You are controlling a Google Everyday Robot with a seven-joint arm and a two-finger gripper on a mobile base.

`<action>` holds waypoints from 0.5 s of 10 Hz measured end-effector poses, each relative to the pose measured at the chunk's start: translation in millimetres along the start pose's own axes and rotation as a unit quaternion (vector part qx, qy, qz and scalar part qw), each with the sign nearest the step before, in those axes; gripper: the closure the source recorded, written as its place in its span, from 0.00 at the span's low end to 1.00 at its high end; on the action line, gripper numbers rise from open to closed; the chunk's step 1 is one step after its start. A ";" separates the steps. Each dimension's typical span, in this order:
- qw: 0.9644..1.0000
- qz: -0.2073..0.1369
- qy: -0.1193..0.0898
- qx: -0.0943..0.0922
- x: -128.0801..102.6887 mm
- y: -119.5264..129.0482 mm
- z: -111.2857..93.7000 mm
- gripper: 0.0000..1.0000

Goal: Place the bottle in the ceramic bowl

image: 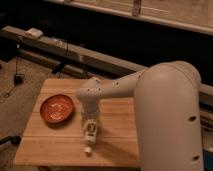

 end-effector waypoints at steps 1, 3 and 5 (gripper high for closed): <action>1.000 0.004 0.002 0.001 0.3 -2.0 4.0 0.35; 1.000 0.009 0.005 0.003 0.5 -4.9 9.9 0.43; 1.000 0.010 0.008 0.006 1.4 -6.5 15.6 0.63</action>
